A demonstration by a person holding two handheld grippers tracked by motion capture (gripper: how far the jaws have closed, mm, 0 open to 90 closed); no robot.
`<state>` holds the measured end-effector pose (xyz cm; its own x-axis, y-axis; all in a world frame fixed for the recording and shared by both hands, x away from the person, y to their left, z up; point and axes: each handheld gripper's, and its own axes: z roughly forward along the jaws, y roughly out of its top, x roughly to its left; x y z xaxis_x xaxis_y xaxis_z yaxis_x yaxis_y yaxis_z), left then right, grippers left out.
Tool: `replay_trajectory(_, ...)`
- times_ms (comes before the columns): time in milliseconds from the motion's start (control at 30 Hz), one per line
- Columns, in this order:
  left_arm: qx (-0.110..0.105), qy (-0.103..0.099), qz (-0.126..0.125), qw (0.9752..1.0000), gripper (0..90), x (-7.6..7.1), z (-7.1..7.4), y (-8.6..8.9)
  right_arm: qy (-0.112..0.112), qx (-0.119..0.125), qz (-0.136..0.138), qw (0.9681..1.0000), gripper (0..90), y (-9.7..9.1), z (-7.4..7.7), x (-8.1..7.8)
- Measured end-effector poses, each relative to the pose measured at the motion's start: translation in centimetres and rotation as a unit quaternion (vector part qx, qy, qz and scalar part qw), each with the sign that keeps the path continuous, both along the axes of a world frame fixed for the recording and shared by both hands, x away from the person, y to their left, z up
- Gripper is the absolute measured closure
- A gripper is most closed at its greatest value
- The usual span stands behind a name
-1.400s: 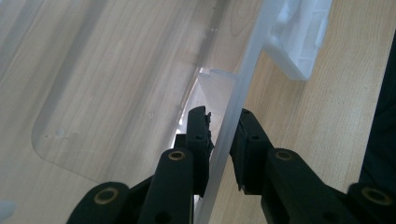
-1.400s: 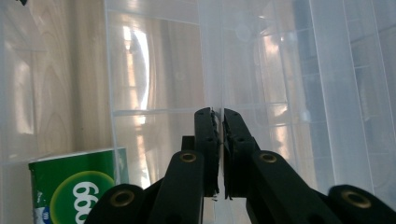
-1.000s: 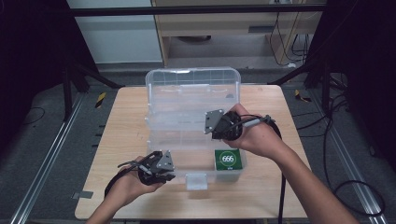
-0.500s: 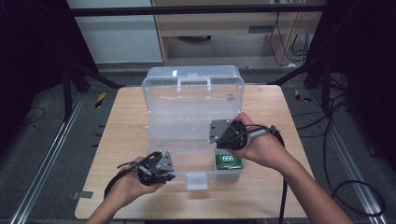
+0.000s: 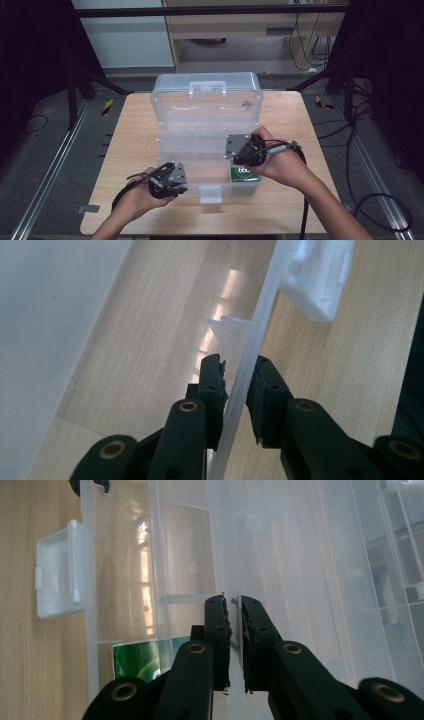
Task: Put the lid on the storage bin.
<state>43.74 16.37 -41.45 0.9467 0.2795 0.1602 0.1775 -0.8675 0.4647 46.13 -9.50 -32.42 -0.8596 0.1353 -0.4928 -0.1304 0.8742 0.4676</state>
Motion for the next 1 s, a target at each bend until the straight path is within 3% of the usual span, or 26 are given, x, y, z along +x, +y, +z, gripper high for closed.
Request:
replay_trajectory(67, -0.004, 0.007, 0.011, 0.9999, 76.9, -0.2, -0.1, 0.0, -0.001, 0.000, 0.001, 1.0000, 83.1, 0.0, -0.1, -0.2)
replay_trajectory(467, 0.002, -0.010, 0.006, 0.9999, 75.7, -0.3, 0.0, -0.1, -0.005, -0.007, 0.003, 1.0000, 82.3, 0.0, -0.5, -0.8)
replay_trajectory(533, -0.027, -0.012, 0.011, 0.9995, 64.1, -0.5, 0.3, 0.1, -0.005, -0.006, 0.003, 1.0000, 82.2, -0.1, -0.5, -0.8)
replay_trajectory(567, -0.046, -0.007, 0.012, 0.9988, 62.5, -0.7, 0.5, 0.3, -0.005, -0.007, 0.003, 1.0000, 82.1, -0.1, -0.4, -0.7)
replay_trajectory(667, -0.073, -0.020, 0.020, 0.9969, 55.9, -1.5, 1.9, 0.9, -0.006, -0.008, 0.004, 0.9999, 82.0, -0.2, -0.5, -0.8)
replay_trajectory(733, -0.098, -0.020, 0.027, 0.9946, 51.1, -2.1, 2.9, 1.5, -0.005, -0.007, 0.004, 1.0000, 81.9, -0.2, -0.5, -0.8)
replay_trajectory(833, -0.138, -0.013, 0.027, 0.9899, 52.0, -2.9, 4.3, 2.6, -0.007, -0.003, 0.003, 1.0000, 81.8, -0.3, -0.5, -0.8)
replay_trajectory(900, -0.175, -0.003, 0.037, 0.9839, 57.6, -3.2, 5.1, 3.5, -0.010, -0.002, 0.003, 0.9999, 81.8, -0.3, -0.6, -0.9)
replay_trajectory(967, -0.212, 0.008, 0.058, 0.9755, 62.8, -3.2, 5.9, 4.6, -0.011, -0.004, 0.001, 0.9999, 81.7, -0.2, -0.6, -1.0)
replay_trajectory(1000, -0.223, 0.013, 0.067, 0.9726, 68.1, -3.1, 6.3, 5.2, -0.011, -0.004, 0.001, 0.9999, 81.6, -0.3, -0.6, -1.0)
